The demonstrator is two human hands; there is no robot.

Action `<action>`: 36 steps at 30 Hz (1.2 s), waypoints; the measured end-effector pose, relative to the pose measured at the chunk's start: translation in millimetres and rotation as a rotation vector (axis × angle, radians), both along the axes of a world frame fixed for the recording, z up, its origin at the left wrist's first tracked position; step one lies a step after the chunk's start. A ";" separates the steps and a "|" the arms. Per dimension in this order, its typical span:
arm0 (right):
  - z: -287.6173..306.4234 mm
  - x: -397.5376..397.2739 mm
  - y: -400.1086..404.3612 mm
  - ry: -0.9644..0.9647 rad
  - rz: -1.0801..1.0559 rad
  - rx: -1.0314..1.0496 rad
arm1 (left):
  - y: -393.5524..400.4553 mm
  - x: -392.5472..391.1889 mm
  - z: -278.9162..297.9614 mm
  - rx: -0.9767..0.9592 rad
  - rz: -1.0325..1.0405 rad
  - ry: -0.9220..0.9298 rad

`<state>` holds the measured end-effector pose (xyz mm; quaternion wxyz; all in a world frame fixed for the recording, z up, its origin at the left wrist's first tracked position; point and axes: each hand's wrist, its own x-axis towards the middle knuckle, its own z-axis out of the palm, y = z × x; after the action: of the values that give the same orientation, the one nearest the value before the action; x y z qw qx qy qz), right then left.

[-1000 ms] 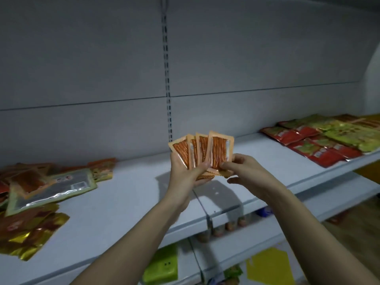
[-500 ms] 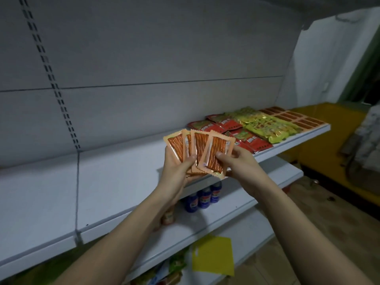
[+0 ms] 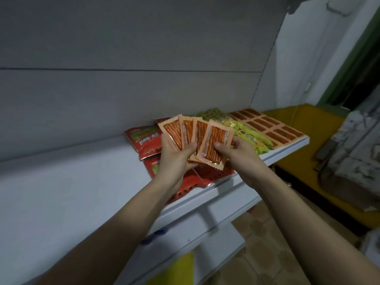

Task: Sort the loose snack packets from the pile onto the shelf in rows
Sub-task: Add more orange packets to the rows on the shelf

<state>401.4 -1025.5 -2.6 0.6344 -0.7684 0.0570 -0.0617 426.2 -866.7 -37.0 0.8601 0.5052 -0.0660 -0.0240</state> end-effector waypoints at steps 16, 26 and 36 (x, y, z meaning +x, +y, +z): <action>10.1 90.4 -250.1 0.009 0.184 0.027 | -241.8 65.5 22.1 -0.019 0.036 0.041; 10.9 177.7 -330.9 0.089 0.129 0.199 | -276.7 108.0 33.8 -0.075 0.358 0.152; 0.0 302.7 -321.1 0.213 0.233 -0.129 | -269.6 200.3 25.6 -0.029 0.479 0.168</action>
<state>704.1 -1346.5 -2.6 0.5771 -0.8111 0.0304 0.0902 626.5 -1136.3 -11.4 0.8509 0.4904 0.1271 0.1392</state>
